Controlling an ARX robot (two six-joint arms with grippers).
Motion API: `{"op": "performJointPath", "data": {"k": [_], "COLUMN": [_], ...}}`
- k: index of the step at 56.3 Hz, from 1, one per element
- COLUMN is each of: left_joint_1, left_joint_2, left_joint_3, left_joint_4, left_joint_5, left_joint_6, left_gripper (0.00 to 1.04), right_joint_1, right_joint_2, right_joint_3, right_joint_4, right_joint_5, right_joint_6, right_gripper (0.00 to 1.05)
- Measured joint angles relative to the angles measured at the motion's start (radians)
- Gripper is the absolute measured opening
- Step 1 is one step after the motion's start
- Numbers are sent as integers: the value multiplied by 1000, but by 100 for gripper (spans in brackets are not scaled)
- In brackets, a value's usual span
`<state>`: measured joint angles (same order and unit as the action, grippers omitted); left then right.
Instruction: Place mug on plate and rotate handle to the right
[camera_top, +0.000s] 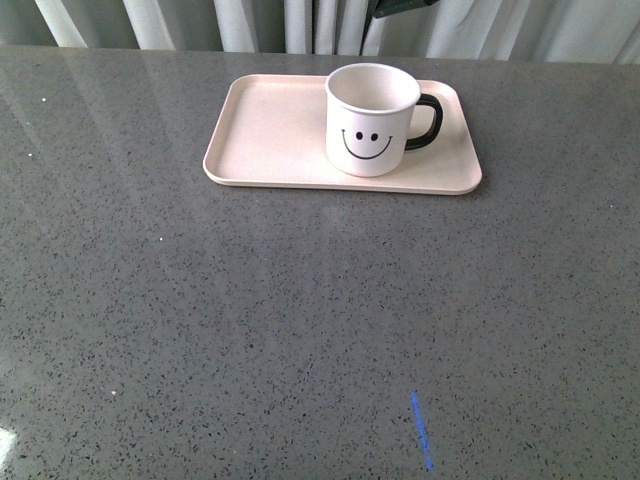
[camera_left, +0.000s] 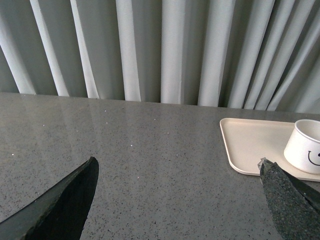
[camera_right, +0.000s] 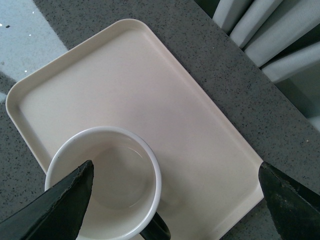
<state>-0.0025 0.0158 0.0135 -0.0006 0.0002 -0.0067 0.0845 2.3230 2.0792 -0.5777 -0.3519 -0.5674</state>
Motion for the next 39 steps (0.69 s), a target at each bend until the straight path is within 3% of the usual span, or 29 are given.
{"op": "performJointPath", "data": {"k": [7,8,10,11,14,17,21,31,39], "left_joint_1": [0,0,0,0,0,0,0,0,0], "left_joint_2": [0,0,0,0,0,0,0,0,0], "left_joint_3": [0,0,0,0,0,0,0,0,0], "left_joint_4": [0,0,0,0,0,0,0,0,0], "left_joint_5": [0,0,0,1,0,0,0,0,0], "left_joint_6": [0,0,0,0,0,0,0,0,0], "left_gripper": [96,96,96,96,96,96,96,96,96], "right_joint_1": [0,2,10,15,15,6,-8,-27,-48], "right_joint_2": [6,3,-38,-78,-172,-271,-398,-603,-752], "right_joint_3": [-16,-42,-160,-269,-518,-761,-996,-1393,-1593], "right_joint_4": [1,45,258,423,771,1148,1439,1612,1660], "right_joint_5": [1,37,158,284,411,432,430,407,380], "right_joint_6": [4,34,105,193,335,445,512,553,557], "right_gripper": [96,94,88,83,71,59,43,2,2]}}
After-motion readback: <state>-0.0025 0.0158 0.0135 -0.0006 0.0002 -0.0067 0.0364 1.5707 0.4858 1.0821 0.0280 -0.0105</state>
